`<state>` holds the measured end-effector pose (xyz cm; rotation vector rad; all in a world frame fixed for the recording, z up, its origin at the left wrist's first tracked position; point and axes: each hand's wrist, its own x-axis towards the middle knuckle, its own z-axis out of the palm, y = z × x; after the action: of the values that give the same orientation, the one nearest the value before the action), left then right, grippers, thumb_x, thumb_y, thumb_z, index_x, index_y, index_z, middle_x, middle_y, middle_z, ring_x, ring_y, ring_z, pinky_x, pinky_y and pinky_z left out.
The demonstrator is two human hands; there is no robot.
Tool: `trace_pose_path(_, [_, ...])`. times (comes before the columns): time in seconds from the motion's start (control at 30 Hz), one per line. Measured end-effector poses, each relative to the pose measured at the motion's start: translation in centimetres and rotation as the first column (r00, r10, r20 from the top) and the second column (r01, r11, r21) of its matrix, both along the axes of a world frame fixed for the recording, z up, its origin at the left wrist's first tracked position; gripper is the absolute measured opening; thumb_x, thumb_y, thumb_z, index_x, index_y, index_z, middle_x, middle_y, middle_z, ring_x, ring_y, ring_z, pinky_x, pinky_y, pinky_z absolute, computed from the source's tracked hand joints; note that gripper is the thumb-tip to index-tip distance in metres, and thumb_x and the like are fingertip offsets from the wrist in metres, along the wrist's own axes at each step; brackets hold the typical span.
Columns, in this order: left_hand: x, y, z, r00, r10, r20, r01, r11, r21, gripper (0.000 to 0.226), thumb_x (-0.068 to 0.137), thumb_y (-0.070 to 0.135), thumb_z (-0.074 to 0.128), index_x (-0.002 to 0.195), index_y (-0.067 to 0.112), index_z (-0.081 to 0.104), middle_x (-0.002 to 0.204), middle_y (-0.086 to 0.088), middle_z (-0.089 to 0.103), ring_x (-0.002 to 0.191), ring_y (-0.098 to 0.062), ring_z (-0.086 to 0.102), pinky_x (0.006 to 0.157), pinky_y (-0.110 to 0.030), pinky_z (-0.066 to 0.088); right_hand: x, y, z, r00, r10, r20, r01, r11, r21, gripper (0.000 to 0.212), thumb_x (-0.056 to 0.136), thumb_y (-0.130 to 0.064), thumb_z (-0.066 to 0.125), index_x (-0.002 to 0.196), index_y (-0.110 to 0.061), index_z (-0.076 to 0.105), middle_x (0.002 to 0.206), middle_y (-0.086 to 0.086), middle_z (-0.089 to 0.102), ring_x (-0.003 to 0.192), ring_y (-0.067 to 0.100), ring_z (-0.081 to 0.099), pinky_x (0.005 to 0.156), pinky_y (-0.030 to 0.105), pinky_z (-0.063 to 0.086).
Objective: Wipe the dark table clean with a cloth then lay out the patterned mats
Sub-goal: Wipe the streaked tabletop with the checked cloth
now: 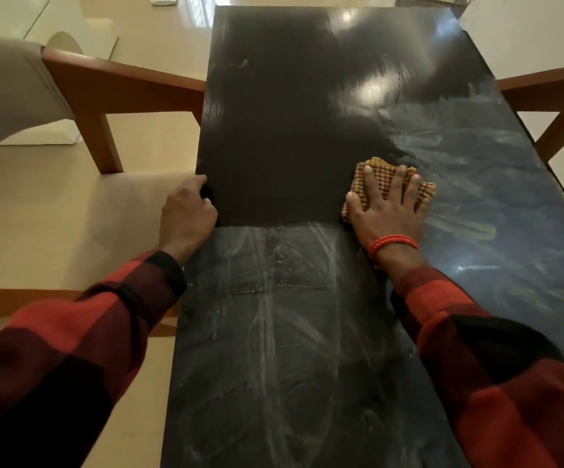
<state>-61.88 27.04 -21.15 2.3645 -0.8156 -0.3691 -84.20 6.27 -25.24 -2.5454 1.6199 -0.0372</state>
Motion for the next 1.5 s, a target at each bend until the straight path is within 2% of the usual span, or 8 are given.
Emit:
trace_pose_path(0.2, [0.6, 1.2, 0.6, 0.978, -0.011, -0.209, -0.015, 0.992, -0.122, 0.035, 0.104, 0.016, 0.043, 0.136, 0.015, 0.056, 0.132, -0.005, 0.061, 0.123, -0.022, 0.056, 0.106, -0.037, 0.046, 7.1, 6.8, 0.3, 0.981, 0.191, 0.033, -0.19, 0.982, -0.013, 0.065, 0.095, -0.067, 0.024, 0.156, -0.047, 0.01, 0.167, 0.011, -0.003, 0.153, 0.036, -0.007, 0.119, 0.061, -0.002])
trace_pose_path(0.37, [1.8, 2.7, 0.9, 0.88, 0.043, -0.474, -0.19, 0.945, -0.267, 0.045, 0.103, 0.059, 0.028, 0.088, 0.03, 0.059, 0.093, 0.01, 0.063, 0.091, -0.006, 0.06, 0.087, -0.028, 0.049, 12.5, 14.3, 0.2, 0.912, 0.401, 0.087, -0.404, 0.914, 0.021, 0.065, 0.096, -0.065, 0.025, 0.156, -0.045, 0.009, 0.167, 0.011, -0.008, 0.152, 0.036, -0.01, 0.118, 0.063, -0.001])
trace_pose_path(0.5, [1.9, 3.8, 0.6, 0.828, 0.04, -0.559, -0.25, 0.919, -0.306, 0.071, 0.099, 0.069, 0.025, 0.126, 0.014, 0.061, 0.118, 0.002, 0.066, 0.109, -0.011, 0.064, 0.088, -0.023, 0.05, 13.2, 17.9, -0.1, 0.875, 0.475, 0.092, -0.479, 0.877, 0.029, 0.065, 0.098, -0.064, 0.023, 0.157, -0.043, 0.006, 0.167, 0.01, -0.011, 0.152, 0.035, -0.012, 0.119, 0.062, -0.002])
trace_pose_path(0.67, [1.3, 4.6, 0.3, 0.843, 0.035, -0.536, -0.241, 0.917, -0.318, 0.056, 0.099, 0.068, 0.025, 0.104, 0.026, 0.062, 0.107, 0.013, 0.065, 0.099, -0.004, 0.064, 0.08, -0.02, 0.049, 11.3, 18.7, -0.6, 0.849, 0.519, 0.096, -0.524, 0.851, 0.033, 0.065, 0.097, -0.067, 0.023, 0.156, -0.045, 0.007, 0.167, 0.008, -0.01, 0.153, 0.032, -0.012, 0.12, 0.06, -0.001])
trace_pose_path(0.83, [0.7, 5.8, 0.6, 0.837, -0.011, -0.546, -0.186, 0.934, -0.303, 0.065, 0.097, 0.07, 0.027, 0.127, 0.023, 0.06, 0.136, 0.002, 0.061, 0.121, -0.016, 0.061, 0.089, -0.022, 0.048, 6.9, 15.3, -0.2, 0.94, 0.331, 0.079, -0.332, 0.943, -0.01, 0.066, 0.091, -0.07, 0.026, 0.153, -0.051, 0.016, 0.168, 0.004, 0.001, 0.154, 0.029, -0.002, 0.12, 0.058, 0.004])
trace_pose_path(1.0, [0.3, 7.0, 0.4, 0.836, 0.0, -0.549, -0.189, 0.939, -0.289, 0.046, 0.098, 0.069, 0.03, 0.086, 0.037, 0.06, 0.079, 0.028, 0.068, 0.086, 0.004, 0.068, 0.076, -0.015, 0.049, -0.5, 9.9, -0.1, 0.996, 0.092, 0.0, -0.092, 0.996, -0.013, 0.065, 0.092, -0.071, 0.024, 0.153, -0.052, 0.013, 0.168, 0.004, 0.002, 0.154, 0.032, 0.0, 0.122, 0.055, 0.002])
trace_pose_path(1.17, [-0.1, 7.6, 0.2, 0.811, -0.014, -0.585, -0.197, 0.935, -0.296, 0.044, 0.099, 0.067, 0.031, 0.081, 0.036, 0.056, 0.067, 0.032, 0.065, 0.072, 0.011, 0.065, 0.068, -0.01, 0.05, -5.2, 7.5, -0.1, 0.997, -0.078, -0.012, 0.078, 0.997, 0.021, 0.069, 0.091, -0.074, 0.018, 0.155, -0.05, 0.007, 0.168, 0.003, -0.004, 0.153, 0.03, -0.007, 0.122, 0.056, -0.002])
trace_pose_path(1.5, [0.3, 7.4, -0.4, 0.803, 0.006, -0.596, -0.238, 0.92, -0.311, 0.045, 0.098, 0.068, 0.033, 0.079, 0.033, 0.055, 0.065, 0.029, 0.065, 0.067, 0.009, 0.065, 0.062, -0.01, 0.049, 3.9, 17.1, 0.2, 0.982, 0.186, 0.029, -0.186, 0.982, 0.008, 0.066, 0.095, -0.068, 0.024, 0.155, -0.049, 0.008, 0.168, 0.006, -0.005, 0.153, 0.033, -0.008, 0.121, 0.058, -0.001])
